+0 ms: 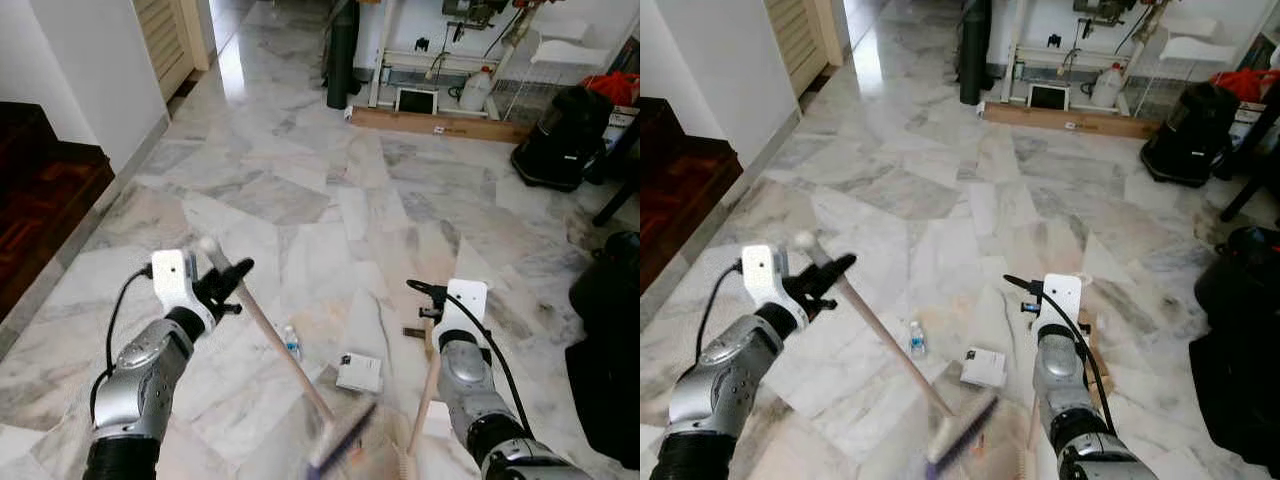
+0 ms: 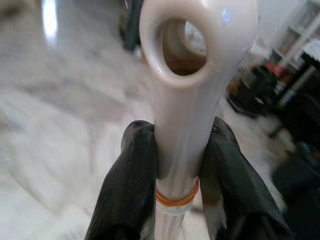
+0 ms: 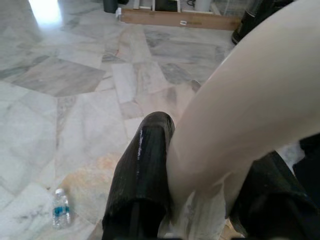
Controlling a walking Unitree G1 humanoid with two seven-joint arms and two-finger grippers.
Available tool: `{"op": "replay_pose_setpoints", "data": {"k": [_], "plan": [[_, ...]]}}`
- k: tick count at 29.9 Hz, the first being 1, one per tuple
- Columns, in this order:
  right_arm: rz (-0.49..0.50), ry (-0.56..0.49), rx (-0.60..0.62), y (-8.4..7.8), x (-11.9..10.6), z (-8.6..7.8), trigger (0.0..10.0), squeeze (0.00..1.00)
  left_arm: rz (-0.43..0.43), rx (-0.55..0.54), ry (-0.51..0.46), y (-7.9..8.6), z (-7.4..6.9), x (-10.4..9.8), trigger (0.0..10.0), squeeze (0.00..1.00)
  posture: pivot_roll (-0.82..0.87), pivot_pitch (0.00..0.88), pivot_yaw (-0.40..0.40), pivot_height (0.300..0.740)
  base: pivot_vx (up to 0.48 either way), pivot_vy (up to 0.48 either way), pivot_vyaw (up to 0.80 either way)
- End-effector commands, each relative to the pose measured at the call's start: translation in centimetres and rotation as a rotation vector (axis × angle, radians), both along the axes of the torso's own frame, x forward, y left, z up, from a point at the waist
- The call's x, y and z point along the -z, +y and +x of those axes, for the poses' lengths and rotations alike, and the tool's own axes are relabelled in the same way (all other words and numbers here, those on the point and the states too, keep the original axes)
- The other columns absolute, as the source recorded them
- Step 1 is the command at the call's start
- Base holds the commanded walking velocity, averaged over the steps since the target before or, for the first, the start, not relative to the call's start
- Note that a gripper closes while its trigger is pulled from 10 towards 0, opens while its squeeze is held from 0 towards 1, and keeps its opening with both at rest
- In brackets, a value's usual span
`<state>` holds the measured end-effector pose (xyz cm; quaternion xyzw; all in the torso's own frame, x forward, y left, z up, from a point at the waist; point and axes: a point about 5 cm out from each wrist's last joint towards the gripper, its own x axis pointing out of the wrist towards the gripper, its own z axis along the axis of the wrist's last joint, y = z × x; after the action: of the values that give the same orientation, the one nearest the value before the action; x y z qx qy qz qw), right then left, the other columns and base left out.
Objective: Sweep floor
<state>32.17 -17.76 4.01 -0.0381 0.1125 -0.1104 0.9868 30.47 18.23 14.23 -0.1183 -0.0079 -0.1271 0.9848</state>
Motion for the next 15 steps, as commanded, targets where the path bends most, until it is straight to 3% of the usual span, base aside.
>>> {"op": "replay_pose_setpoints", "data": {"k": [1, 6, 15], "plan": [[0.023, -0.062, -0.009, 0.4, -1.1, 0.7, 10.0, 0.0, 0.009, -0.016, -0.14, -0.2, -0.1, -2.7, 10.0, 0.0, 0.04, 0.077, -0.042, 0.74, 0.0, 0.0, 0.0], [0.062, -0.138, -0.019, 0.5, -2.3, 1.1, 10.0, 0.0, 0.028, -0.053, -0.213, -0.8, 0.0, -3.9, 10.0, 0.0, 0.04, 0.058, -0.045, 0.74, 0.0, 0.0, 0.0], [0.107, -0.24, -0.014, 0.2, -4.3, 1.9, 10.0, 0.0, 0.092, -0.117, -0.24, -1.1, 1.1, -3.5, 10.0, 0.0, 0.04, 0.0, -0.04, 0.74, 0.0, 0.0, 0.0]]}}
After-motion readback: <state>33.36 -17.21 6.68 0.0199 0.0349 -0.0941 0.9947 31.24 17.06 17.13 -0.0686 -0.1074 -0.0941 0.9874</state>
